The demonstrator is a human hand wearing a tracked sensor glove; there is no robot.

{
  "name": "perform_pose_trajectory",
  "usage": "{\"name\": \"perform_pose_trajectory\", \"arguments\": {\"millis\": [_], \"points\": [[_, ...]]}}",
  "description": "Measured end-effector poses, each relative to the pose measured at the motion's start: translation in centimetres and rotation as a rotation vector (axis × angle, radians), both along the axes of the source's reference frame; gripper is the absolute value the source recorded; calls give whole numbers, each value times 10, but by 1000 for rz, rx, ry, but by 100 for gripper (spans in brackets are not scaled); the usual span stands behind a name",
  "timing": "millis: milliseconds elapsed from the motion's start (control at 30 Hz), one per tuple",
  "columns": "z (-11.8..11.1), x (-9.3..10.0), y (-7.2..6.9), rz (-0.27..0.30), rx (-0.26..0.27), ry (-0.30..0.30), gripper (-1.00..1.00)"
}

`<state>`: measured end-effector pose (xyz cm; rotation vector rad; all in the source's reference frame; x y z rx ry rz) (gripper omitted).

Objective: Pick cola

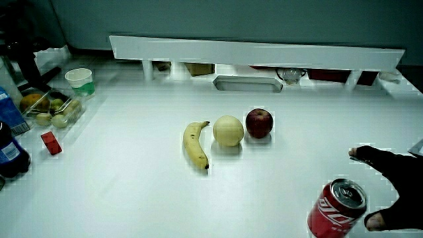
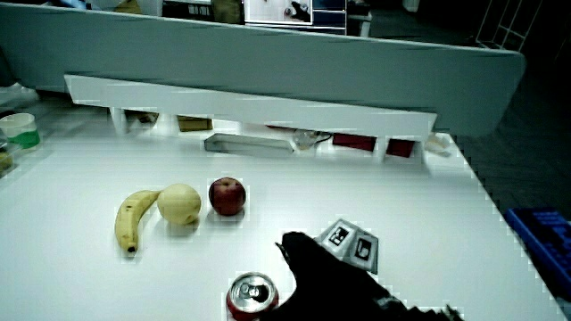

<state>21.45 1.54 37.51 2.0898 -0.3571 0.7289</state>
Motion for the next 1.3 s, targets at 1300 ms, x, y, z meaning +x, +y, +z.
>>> {"name": "perform_pose_trajectory", "arguments": {"millis": [1300], "points": [[37,-4,7,57,-64,-193,35]]}}
